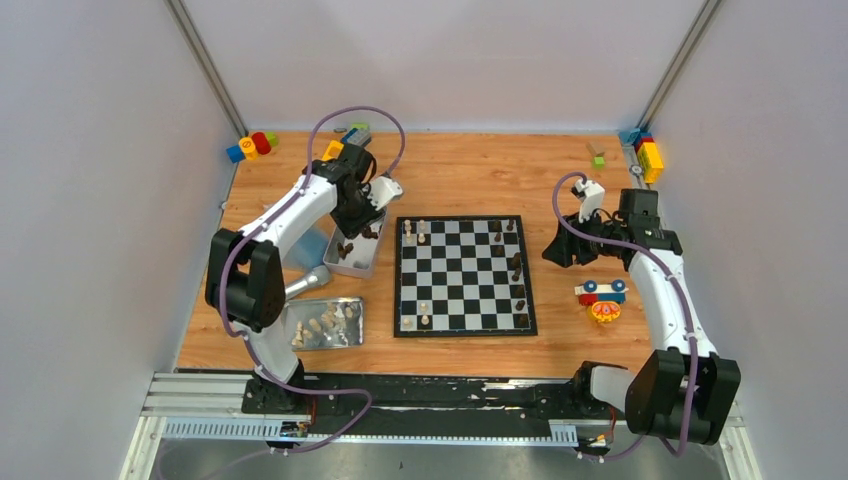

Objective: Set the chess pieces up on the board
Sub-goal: Pick up the chess piece from the storage box.

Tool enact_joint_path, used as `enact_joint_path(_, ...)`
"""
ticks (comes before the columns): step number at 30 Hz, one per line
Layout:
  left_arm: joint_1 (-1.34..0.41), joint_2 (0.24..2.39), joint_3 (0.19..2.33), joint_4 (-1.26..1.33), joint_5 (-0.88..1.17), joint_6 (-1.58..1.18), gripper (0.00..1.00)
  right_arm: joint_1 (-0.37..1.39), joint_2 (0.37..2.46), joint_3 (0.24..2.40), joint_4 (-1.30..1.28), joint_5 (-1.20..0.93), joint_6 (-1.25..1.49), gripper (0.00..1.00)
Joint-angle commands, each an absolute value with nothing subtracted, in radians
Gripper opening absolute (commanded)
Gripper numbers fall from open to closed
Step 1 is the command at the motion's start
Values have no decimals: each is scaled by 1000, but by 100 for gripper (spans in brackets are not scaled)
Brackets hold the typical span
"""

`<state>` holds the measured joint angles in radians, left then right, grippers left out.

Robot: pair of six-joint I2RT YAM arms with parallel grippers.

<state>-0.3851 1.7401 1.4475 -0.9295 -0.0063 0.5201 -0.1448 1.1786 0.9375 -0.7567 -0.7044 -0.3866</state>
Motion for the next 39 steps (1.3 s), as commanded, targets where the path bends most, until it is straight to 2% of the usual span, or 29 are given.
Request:
enact_joint_path(1,-364,1782,1448,-886,9,710,48,-138,1181,949,-712,-695,-391,49)
enact_joint_path(13,-355,1901,1461,-968,-11,1026,49,-137,1182,930,-712,-674,-397,48)
enact_joint_path(33,-342,1994,1441,-964,-158,1142,44,-136,1181,922,-713,-671,-399,48)
enact_joint_path(36,-341,1995,1442,-967,-158,1143,37,-137,1183,922,-713,-670,-399,48)
enact_joint_path(39,-341,1997,1453,-981,-150,1131,23,-137,1183,920,-715,-668,-400,48)
